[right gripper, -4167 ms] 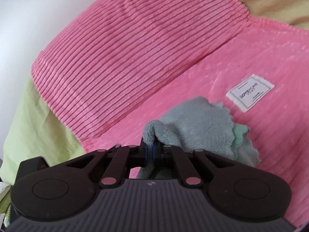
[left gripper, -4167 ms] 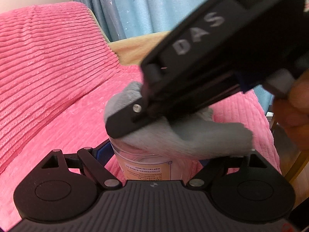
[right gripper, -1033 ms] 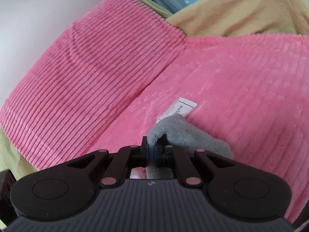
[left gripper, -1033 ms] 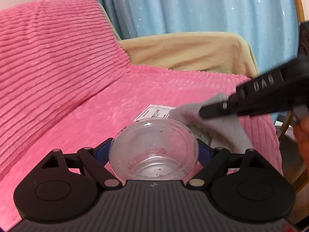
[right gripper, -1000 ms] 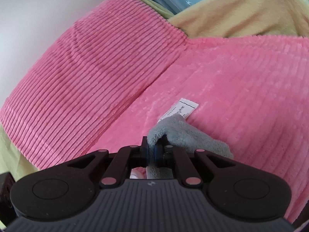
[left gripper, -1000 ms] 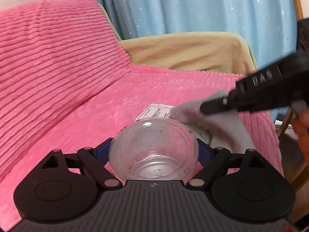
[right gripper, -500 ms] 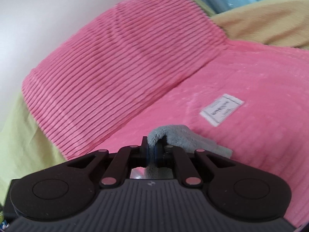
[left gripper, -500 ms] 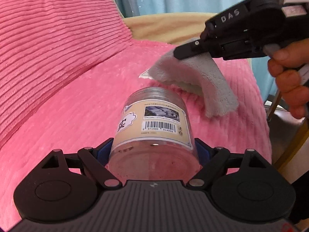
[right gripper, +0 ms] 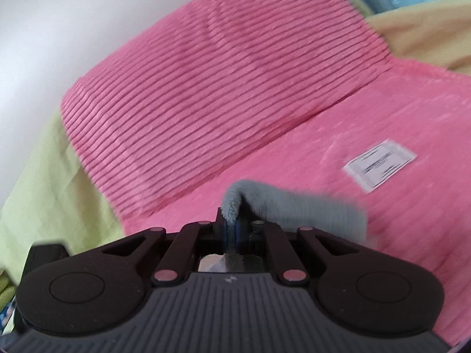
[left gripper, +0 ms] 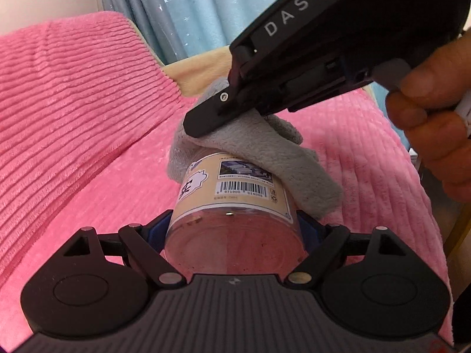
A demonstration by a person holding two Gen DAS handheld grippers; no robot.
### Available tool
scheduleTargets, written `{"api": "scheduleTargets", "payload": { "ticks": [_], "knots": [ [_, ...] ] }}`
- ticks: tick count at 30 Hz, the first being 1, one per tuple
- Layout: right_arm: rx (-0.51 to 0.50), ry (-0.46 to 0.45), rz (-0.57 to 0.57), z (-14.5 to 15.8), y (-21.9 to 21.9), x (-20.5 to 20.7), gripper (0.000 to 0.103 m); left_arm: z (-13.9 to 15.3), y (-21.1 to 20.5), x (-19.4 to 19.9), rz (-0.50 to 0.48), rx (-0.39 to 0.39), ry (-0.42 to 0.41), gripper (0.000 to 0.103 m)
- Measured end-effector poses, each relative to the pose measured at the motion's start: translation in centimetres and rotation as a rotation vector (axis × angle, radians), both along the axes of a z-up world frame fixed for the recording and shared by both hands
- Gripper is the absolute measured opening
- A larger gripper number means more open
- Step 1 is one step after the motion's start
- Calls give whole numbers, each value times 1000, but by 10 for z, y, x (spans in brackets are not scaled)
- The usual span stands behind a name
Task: Clean container
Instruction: 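Hold the jar sideways in the left tool while the right tool wipes its labelled side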
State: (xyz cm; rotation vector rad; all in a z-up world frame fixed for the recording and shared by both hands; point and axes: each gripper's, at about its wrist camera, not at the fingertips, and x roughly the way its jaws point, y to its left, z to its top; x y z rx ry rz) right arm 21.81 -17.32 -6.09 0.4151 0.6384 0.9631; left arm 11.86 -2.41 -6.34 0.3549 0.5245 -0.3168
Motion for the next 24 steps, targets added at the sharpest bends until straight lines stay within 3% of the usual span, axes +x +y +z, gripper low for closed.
{"api": "scheduleTargets", "payload": {
  "ticks": [4, 7, 12, 17, 19, 24],
  "knots": [
    [21, 39, 143, -6, 7, -9, 4, 0, 1, 2, 3, -11, 7, 85],
    [23, 30, 152, -8, 4, -5, 0, 0, 0, 2, 2, -5, 6, 85],
    [46, 43, -69, -7, -13, 14, 2, -1, 0, 1, 0, -1, 6, 85],
    [77, 77, -103, -11, -16, 23, 2, -1, 0, 2, -3, 0, 8, 85],
    [62, 56, -94, -11, -11, 19, 2, 1, 5, 4, 5, -39, 32, 85],
    [65, 56, -90, -12, -10, 16, 2, 3, 32, 19, 47, -252, 163, 87]
  ]
}}
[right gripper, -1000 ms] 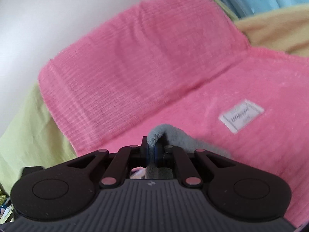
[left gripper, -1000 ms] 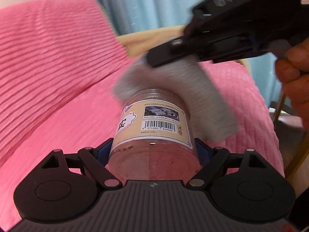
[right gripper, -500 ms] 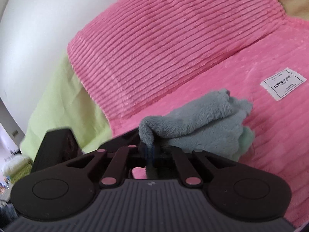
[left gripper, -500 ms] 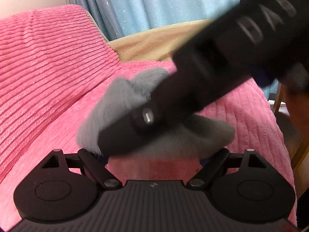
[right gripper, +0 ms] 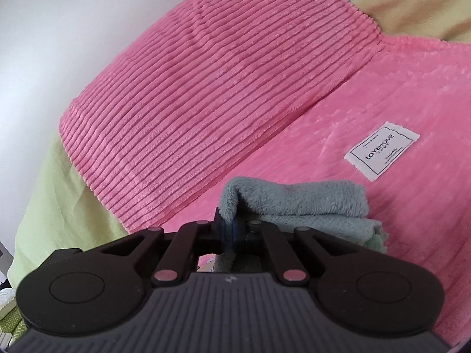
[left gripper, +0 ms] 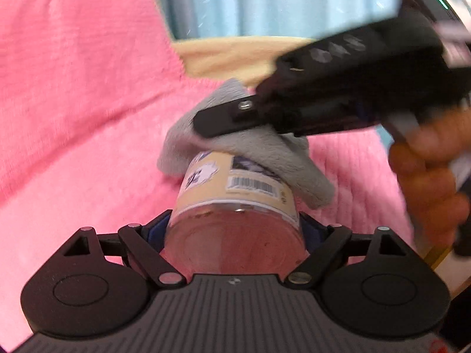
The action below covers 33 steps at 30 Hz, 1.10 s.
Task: Clean container
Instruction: 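Hold the jar sideways in the left tool while the right tool wipes its labelled side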
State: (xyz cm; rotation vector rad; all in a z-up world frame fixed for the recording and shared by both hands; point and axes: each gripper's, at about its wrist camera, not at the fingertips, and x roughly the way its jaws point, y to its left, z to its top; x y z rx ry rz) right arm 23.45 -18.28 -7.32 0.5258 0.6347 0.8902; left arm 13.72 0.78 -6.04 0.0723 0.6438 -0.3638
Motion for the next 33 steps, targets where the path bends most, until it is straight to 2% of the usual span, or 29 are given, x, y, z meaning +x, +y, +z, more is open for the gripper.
{"api": "scheduleTargets", "payload": {
  "ticks": [4, 5, 6, 8, 12, 15, 17, 19, 21, 22, 26, 28, 30, 31, 33],
  "knots": [
    [-18, 1, -16, 4, -2, 0, 2, -3, 10, 6, 15, -97, 61, 87],
    [-22, -1, -15, 5, -2, -2, 2, -2, 9, 6, 11, -97, 59, 86],
    [-21, -3, 7, 7, 0, -3, 4, -2, 6, 5, 2, -68, 42, 86],
    [-15, -2, 71, 8, 4, -8, 4, -2, -5, -1, -18, 42, -19, 86],
    [-17, 2, 193, 8, 17, -17, 3, -11, -31, -13, -60, 336, -152, 86],
    [-58, -36, 94, 9, 11, -10, 2, -19, -44, -20, -102, 474, -214, 86],
    [-59, -28, -13, 8, 1, 1, 2, -21, -48, -22, -115, 510, -232, 86],
    [-29, 0, -28, 4, -3, 7, 2, -22, -50, -22, -119, 529, -241, 86],
    [-24, -2, -21, 2, -1, 6, 2, -19, -49, -21, -116, 498, -234, 87],
    [-34, -13, -16, 3, 0, 4, 2, -15, -45, -21, -110, 450, -218, 89],
    [-44, -25, -9, 6, -1, 2, 2, 4, -12, -7, -49, 98, -99, 92],
    [-36, -14, -13, 4, -2, 4, 2, 5, 4, 1, -9, -27, -40, 92],
    [-40, -12, -16, 5, -1, 4, 2, 2, 12, 5, 2, -95, 5, 90],
    [-42, -13, -9, 6, -1, 2, 3, 2, 13, 6, -2, -104, 9, 89],
    [-42, -17, 59, 9, 4, -4, 4, 2, 10, 6, -15, -66, -10, 89]
  ]
}}
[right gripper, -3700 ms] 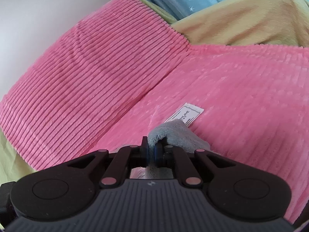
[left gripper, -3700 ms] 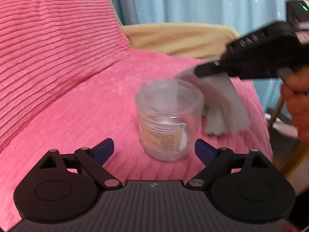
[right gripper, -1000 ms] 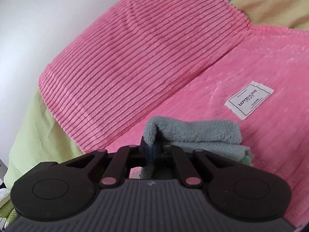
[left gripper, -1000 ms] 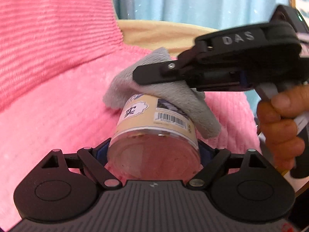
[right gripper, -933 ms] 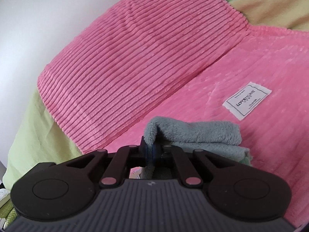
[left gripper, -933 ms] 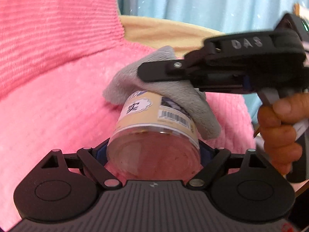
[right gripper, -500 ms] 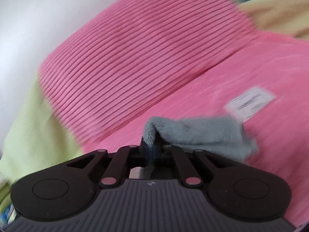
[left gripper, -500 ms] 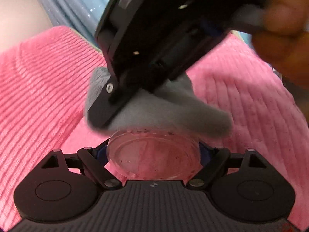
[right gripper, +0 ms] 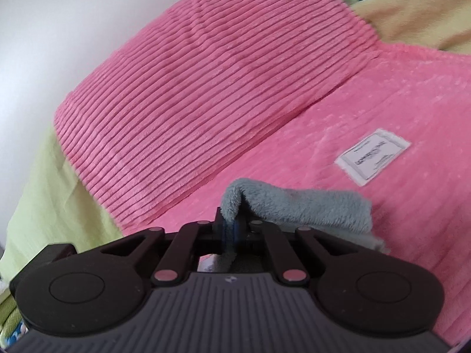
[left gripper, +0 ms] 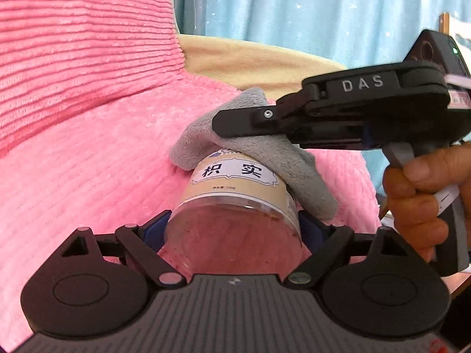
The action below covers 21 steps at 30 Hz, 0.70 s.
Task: Clean container
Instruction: 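Hold the jar sideways in the left tool while the right tool wipes its labelled side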
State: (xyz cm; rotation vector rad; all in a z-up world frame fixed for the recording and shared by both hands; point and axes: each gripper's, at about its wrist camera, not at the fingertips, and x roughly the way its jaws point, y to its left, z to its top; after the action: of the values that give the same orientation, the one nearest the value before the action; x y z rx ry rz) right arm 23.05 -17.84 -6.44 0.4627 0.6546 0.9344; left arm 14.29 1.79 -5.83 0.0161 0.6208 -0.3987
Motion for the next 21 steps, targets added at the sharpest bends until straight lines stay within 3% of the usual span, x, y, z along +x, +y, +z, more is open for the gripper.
{"api": "scheduleTargets", "payload": {
  "ticks": [1, 4, 7, 9, 12, 14, 18, 21],
  "knots": [
    [1, 0, 36, 1, 3, -4, 4, 0, -2, 0, -6, 22, -11, 88],
    [-4, -4, 123, 1, 14, -13, 3, -5, -34, -13, -47, 230, -110, 88],
    [-22, -17, 79, 2, 10, -10, 2, -13, -62, -28, -93, 440, -210, 88],
    [-19, -5, -17, 0, -1, -1, 2, -16, -70, -32, -115, 505, -243, 88],
    [18, 35, -89, -5, -13, 9, 2, -17, -72, -32, -121, 520, -253, 88],
    [17, 29, -91, -6, -13, 8, 2, -14, -69, -30, -115, 480, -239, 88],
    [3, 13, -87, -4, -11, 5, 2, -1, -40, -12, -47, 169, -94, 90],
    [2, 14, -86, -4, -11, 4, 2, -2, -27, -4, -26, 61, -31, 91]
  ]
}}
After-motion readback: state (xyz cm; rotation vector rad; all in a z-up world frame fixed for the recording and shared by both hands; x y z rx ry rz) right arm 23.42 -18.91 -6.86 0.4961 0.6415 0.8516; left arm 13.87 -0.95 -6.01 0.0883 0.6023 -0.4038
